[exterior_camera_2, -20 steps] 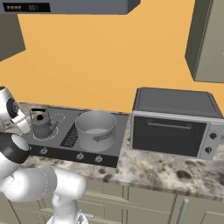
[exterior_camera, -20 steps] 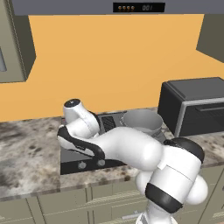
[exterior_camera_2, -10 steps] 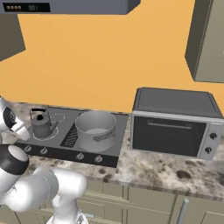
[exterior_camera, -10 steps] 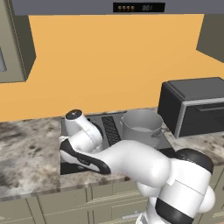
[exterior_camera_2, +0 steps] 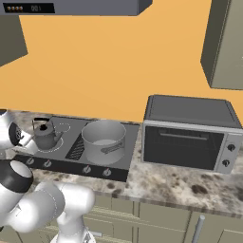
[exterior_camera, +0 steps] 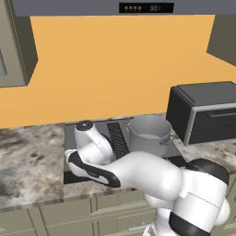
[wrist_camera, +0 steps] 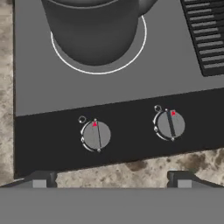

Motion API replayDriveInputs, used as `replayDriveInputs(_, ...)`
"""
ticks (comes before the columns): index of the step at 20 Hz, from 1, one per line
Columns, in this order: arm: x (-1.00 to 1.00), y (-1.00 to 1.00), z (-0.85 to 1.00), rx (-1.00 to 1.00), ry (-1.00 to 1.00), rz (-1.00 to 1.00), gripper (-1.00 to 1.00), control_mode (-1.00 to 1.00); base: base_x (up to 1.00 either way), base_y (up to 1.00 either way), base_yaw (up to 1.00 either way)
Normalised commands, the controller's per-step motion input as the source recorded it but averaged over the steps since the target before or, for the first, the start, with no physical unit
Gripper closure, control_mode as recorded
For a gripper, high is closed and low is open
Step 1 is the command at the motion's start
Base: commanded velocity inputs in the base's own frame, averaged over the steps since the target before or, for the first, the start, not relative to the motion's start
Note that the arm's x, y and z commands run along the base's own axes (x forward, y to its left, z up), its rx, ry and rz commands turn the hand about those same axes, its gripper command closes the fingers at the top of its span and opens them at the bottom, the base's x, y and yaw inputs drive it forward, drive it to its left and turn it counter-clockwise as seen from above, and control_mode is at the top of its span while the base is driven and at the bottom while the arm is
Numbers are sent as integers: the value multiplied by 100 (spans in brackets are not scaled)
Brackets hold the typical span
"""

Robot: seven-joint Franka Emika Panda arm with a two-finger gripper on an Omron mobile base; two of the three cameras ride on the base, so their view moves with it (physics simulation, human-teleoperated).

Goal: Pick the kettle from the counter and place it on a stove burner. Then turn the burner on.

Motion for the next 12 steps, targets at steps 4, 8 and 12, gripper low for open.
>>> replayDriveInputs(4,8,0,-36,1,0,17,-100,-100,0,0,0)
replayDriveInputs(8,13,0,-41,0,0,14,-100,-100,0,0,0)
replayDriveInputs(12,21,0,-34,1,-1,12,-100,-100,0,0,0)
